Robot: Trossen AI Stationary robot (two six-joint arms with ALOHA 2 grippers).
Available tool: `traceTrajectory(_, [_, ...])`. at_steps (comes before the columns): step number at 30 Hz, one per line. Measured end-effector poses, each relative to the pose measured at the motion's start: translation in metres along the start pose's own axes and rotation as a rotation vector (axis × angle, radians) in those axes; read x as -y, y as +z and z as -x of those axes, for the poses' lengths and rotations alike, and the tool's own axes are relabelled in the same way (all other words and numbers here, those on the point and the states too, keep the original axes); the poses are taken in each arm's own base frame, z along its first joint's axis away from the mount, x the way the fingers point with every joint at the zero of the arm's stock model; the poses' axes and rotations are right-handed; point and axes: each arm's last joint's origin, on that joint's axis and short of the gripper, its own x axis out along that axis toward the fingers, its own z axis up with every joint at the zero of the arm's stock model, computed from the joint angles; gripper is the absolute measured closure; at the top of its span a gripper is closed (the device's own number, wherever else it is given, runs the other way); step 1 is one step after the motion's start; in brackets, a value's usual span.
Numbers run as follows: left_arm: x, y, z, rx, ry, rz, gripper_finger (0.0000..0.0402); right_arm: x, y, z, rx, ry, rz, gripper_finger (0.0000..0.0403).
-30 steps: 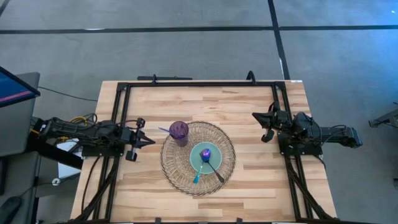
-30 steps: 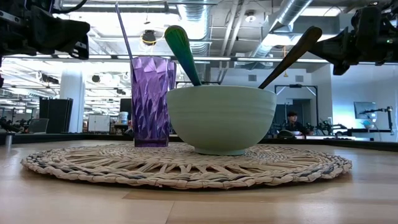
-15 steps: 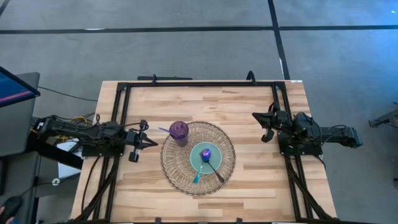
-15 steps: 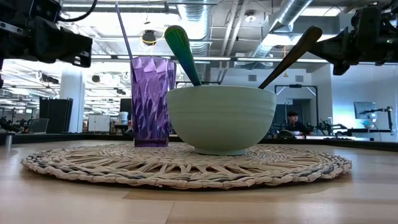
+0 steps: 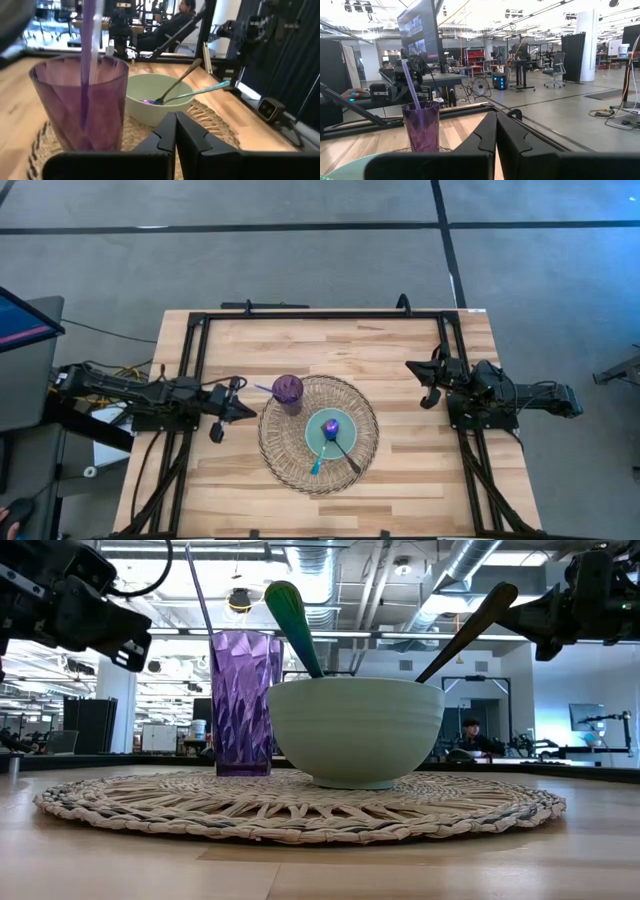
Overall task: Pick & Place Utensil
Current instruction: Return to Home Position
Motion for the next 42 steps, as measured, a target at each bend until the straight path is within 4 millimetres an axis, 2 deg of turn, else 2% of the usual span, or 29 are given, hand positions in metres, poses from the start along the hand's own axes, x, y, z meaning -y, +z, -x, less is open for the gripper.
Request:
traceTrajectory(22, [0.000, 0.002, -0.001, 0.018, -0.004, 0.024, 0.0395, 0.000, 0.000, 0.000, 0.000, 0.000, 0.000, 0.0402])
traceTrajectory(35, [0.001, 0.016, 0.008, 0.168, -0.013, 0.012, 0.0395, 0.000, 0.000, 0.000, 0.000, 0.000, 0.000, 0.0402])
traceTrajectory(42, [0.002, 0.018, 0.010, 0.193, -0.014, 0.010, 0.0395, 0.000, 0.000, 0.000, 0.000, 0.000, 0.000, 0.0402])
